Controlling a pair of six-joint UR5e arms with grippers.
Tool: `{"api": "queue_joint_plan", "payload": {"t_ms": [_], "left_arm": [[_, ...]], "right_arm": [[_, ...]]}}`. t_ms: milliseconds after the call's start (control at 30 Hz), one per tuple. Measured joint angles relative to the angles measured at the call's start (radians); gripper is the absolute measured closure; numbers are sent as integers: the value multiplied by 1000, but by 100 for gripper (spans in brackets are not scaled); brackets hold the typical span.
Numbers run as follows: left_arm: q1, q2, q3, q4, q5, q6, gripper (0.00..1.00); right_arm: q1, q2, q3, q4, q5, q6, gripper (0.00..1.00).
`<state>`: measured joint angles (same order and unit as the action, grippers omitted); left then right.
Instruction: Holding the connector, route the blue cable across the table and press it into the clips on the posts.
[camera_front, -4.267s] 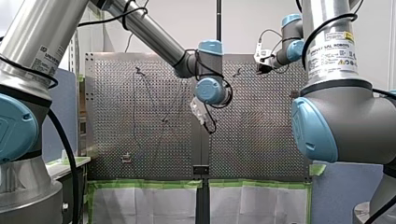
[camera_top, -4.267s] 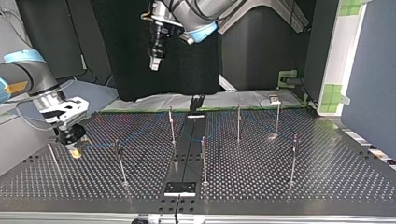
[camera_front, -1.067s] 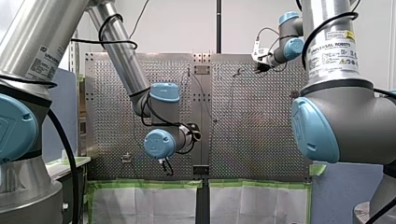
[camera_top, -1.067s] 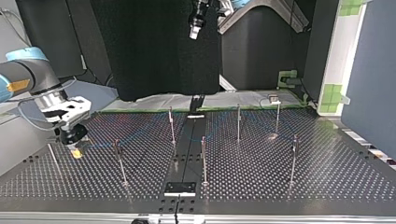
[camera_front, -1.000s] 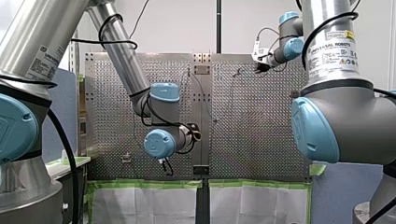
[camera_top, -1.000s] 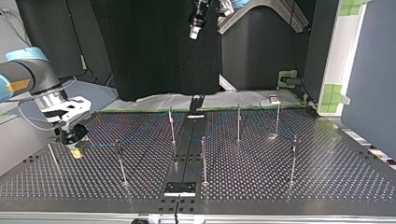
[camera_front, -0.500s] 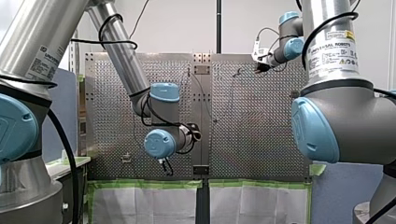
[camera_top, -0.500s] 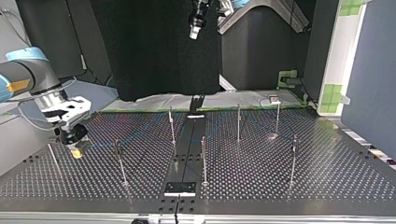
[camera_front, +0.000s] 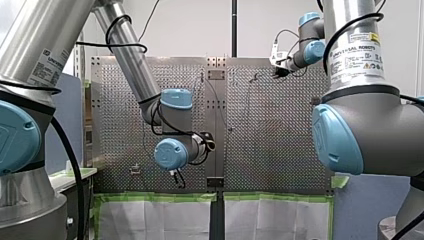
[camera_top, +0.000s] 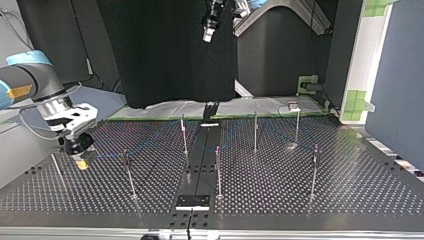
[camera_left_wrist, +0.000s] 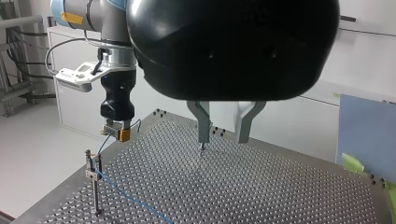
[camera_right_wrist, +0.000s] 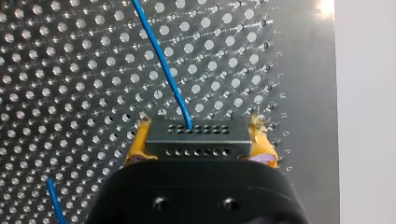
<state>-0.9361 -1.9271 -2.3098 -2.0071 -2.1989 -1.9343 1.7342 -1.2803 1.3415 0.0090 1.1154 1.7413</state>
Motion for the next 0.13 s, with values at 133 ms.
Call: {"api": "queue_joint_plan", "payload": {"t_ms": [133], "left_arm": [[0, 0, 0, 0, 0, 0, 0]], "right_arm": [[0, 0, 0, 0, 0, 0, 100]]}}
